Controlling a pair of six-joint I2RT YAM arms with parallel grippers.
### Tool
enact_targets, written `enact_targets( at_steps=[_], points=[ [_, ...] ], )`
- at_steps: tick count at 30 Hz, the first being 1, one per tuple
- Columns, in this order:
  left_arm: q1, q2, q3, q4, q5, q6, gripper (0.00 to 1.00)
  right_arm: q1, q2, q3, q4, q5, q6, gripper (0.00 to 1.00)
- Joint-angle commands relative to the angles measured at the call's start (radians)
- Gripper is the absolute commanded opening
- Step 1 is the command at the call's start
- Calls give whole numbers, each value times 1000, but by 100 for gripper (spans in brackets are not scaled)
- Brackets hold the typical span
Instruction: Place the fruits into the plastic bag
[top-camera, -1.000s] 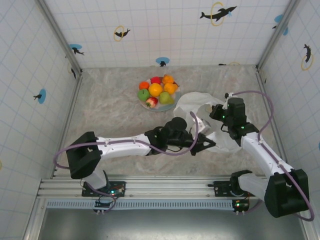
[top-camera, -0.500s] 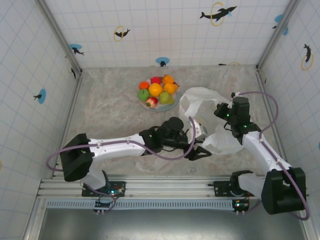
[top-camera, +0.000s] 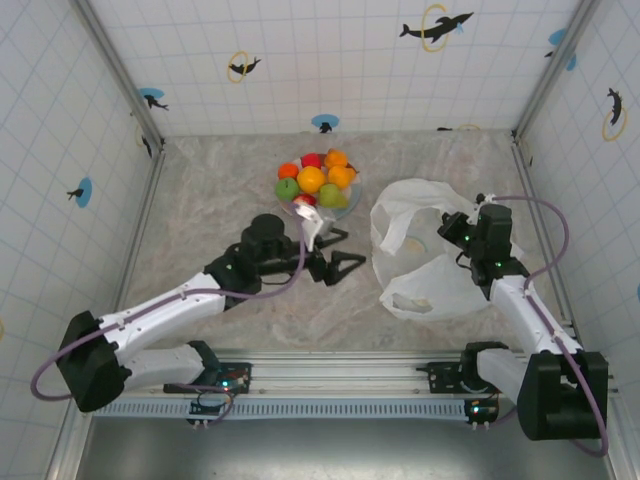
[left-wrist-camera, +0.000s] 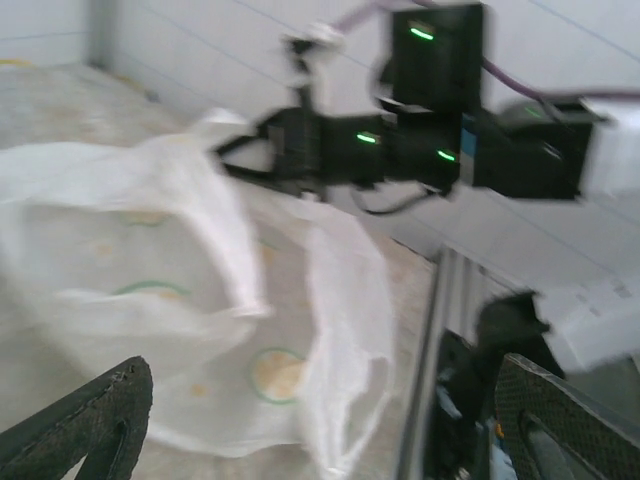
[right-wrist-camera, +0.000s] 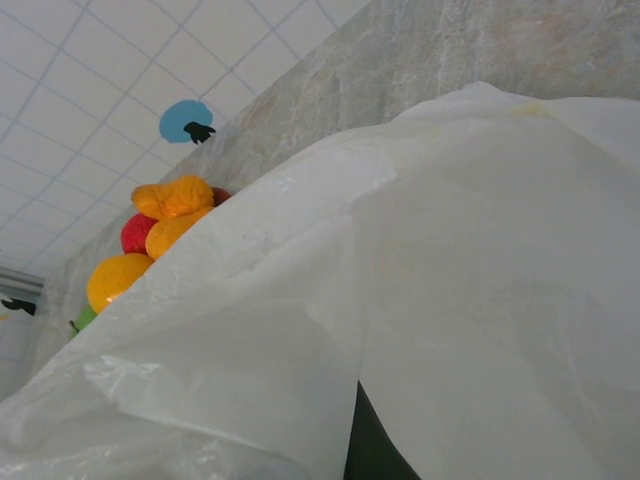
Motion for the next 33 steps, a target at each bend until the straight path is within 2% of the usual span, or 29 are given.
enact_targets(
  at_steps=[1, 5, 12, 20, 26, 33],
  points=[
    [112, 2, -7, -69, -152, -133, 92, 5, 12, -20, 120, -15, 85, 0],
    [239, 97, 41, -161, -320, -173, 94, 21, 73, -6, 189, -42, 132, 0],
    [352, 340, 183, -246, -412, -117, 96, 27, 165, 45, 208, -98, 124, 0],
    [393, 561, 302, -254, -358, -61, 94, 22, 186, 44, 235, -109, 106, 0],
    [405, 670, 368, -248, -303, -24, 93, 19, 205, 61, 237, -123, 93, 0],
    [408, 762, 428, -252, -298, 3, 90, 18, 232, 69, 247, -143, 96, 0]
  ],
)
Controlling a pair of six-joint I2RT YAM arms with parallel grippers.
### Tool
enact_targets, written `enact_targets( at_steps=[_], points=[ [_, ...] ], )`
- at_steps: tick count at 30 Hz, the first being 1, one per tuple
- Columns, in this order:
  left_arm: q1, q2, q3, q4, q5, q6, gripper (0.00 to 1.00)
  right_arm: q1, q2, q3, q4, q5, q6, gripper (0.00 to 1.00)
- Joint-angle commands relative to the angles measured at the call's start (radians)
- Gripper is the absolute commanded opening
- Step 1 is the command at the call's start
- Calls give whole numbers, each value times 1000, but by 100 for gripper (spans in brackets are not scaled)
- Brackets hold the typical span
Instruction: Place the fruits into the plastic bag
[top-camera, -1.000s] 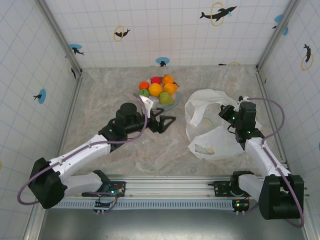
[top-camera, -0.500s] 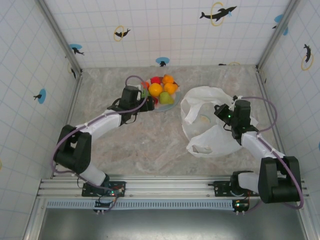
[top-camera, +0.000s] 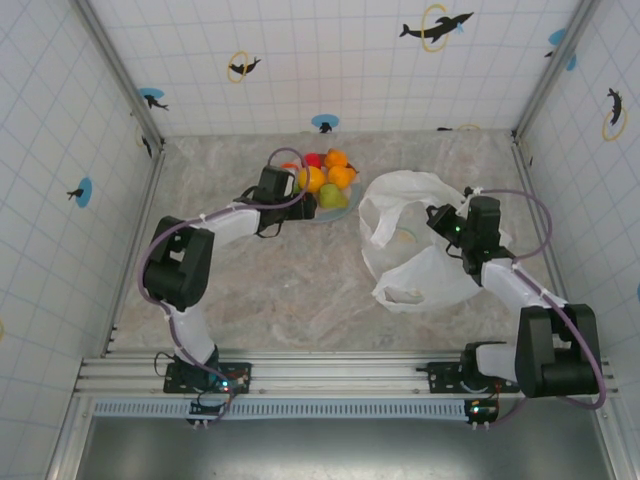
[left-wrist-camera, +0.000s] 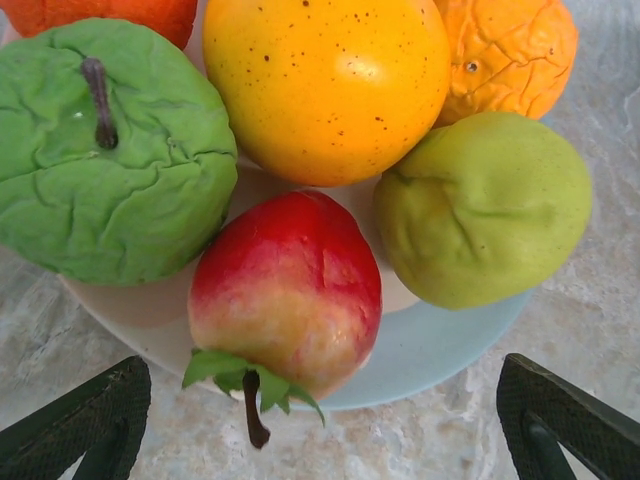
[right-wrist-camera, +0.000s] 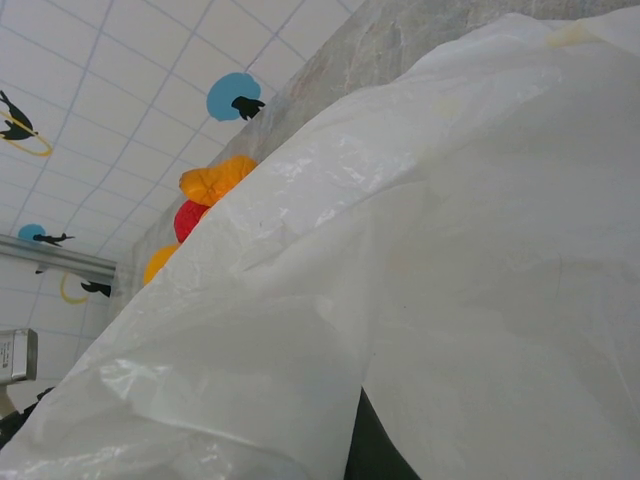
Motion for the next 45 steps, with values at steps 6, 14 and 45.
enact_targets(
  at_steps=[6, 14, 45],
  points=[
    [9, 82, 80, -18, 11, 51, 87, -7, 11, 47, 36, -19, -13, 0],
    [9, 120, 108, -24, 1, 67, 86, -10, 10, 44, 34, -20, -15, 0],
    [10, 113, 102, -24, 16, 72, 52, -15, -3, 36, 16, -24, -22, 0]
  ],
)
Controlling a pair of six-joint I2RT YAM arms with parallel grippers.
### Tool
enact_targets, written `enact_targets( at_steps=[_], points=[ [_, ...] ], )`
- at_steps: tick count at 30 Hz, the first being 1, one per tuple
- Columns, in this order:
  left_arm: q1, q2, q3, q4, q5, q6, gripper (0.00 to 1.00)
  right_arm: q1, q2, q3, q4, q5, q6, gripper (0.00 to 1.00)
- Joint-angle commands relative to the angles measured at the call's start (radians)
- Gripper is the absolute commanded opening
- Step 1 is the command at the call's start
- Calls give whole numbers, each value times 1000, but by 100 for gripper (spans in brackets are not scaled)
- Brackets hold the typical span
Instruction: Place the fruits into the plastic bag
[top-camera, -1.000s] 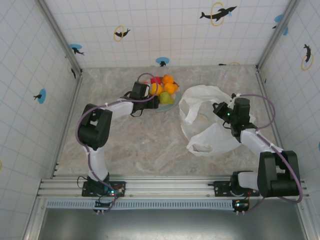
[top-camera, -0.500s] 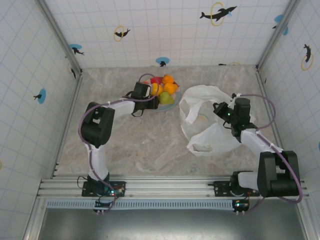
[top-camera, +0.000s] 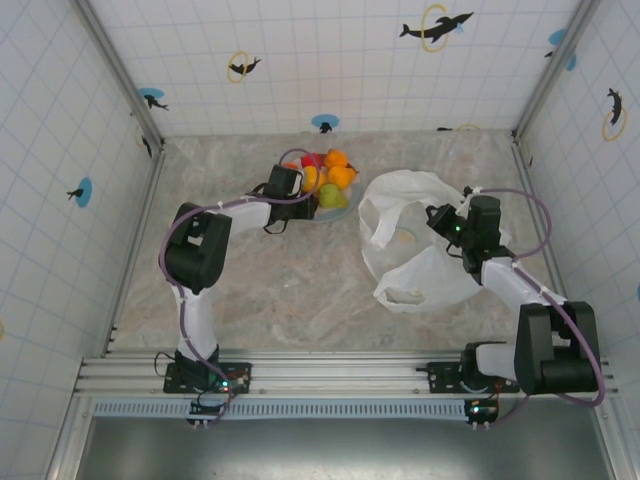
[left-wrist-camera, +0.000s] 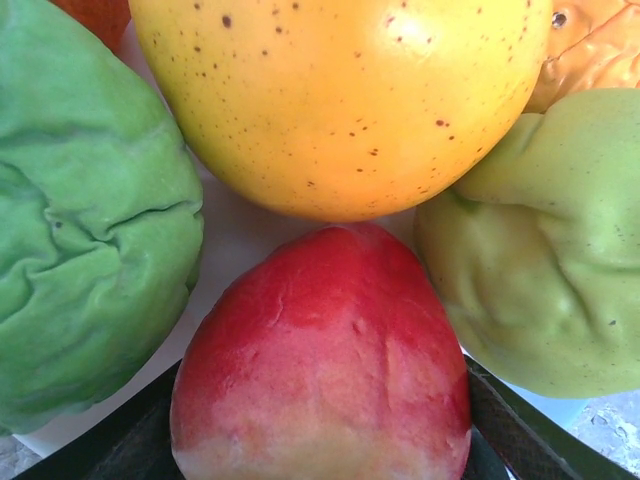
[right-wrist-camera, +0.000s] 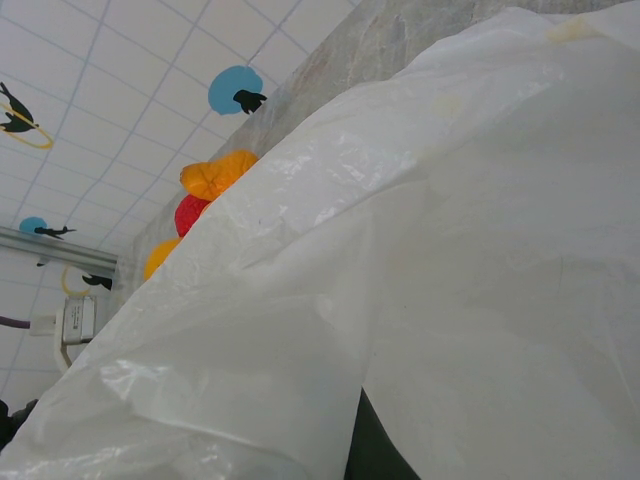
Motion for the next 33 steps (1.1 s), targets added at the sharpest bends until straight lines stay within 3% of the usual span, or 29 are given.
enact_targets(
  at_steps=[1, 11, 18, 26, 33],
  points=[
    [9, -79, -35, -10, 17, 0, 50, -6, -14, 32, 13, -3, -9, 0],
    [-8, -519, -489, 184, 195, -161, 43, -5, -21, 45, 3, 10, 4, 0],
    [-222, -740, -698, 180, 168, -163, 43, -3, -7, 58, 2, 11, 44, 0],
    [-506, -595, -638, 331, 93, -158, 41, 30, -4, 65, 7, 5, 122, 0],
    [-548, -374, -481, 387, 46, -121, 39, 43, -32, 62, -32, -6, 151, 0]
  ],
)
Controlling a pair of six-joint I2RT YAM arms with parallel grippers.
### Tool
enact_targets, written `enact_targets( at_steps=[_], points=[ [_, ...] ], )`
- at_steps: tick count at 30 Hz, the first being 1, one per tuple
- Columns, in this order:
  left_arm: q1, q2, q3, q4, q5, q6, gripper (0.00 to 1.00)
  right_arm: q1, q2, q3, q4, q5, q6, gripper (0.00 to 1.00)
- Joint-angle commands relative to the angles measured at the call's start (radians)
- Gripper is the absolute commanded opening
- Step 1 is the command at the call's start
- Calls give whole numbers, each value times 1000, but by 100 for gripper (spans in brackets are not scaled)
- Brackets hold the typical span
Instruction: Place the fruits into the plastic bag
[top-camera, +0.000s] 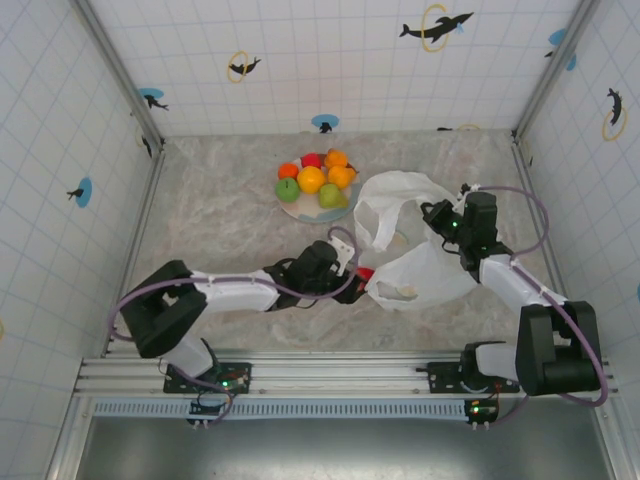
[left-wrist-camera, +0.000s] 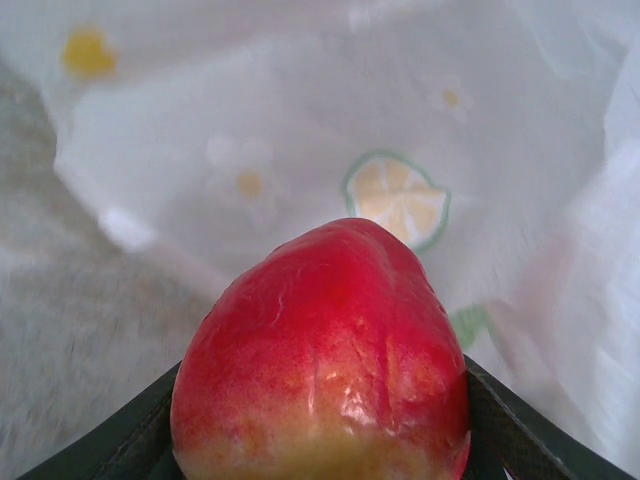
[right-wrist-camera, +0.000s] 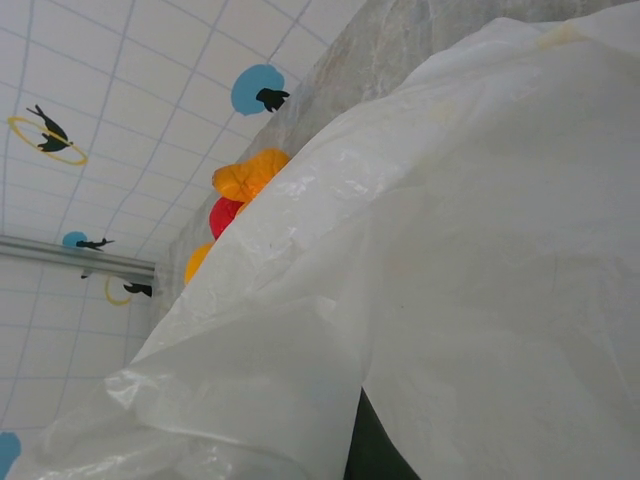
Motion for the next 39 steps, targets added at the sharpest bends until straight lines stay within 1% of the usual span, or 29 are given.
enact_targets(
  at_steps=[1, 7, 10, 14, 18, 22, 27, 29, 32, 36, 39],
  points=[
    [0, 71, 68, 80, -45, 28, 39, 6, -37, 26, -13, -4, 31, 0],
    [-7, 137, 118, 239, -38, -47, 41, 22, -83, -32, 15, 14, 100, 0],
    [-8, 172, 147, 289, -67, -110, 43, 36, -102, -65, 52, 16, 160, 0],
    [-7, 237, 255, 252, -123, -151, 43, 61, -121, -78, 65, 18, 213, 0],
    [-8, 301, 340, 218, -188, -174, 48, 73, -144, -108, 101, 2, 292, 0],
    [-8, 381, 406, 226, -214, -195, 50, 87, -160, -173, 165, 2, 378, 0],
    [-8, 477, 464, 239, -223, -237, 51, 85, -169, -211, 198, 18, 414, 0],
    [-7, 505, 489, 236, -211, -238, 54, 82, -169, -217, 205, 24, 418, 0],
    [-6, 515, 503, 220, -207, -226, 60, 77, -165, -220, 208, 24, 419, 0],
    [-2, 490, 495, 190, -190, -196, 71, 69, -159, -223, 211, 23, 412, 0],
    [11, 448, 456, 193, -135, -192, 76, 58, -151, -222, 210, 19, 393, 0]
  ],
)
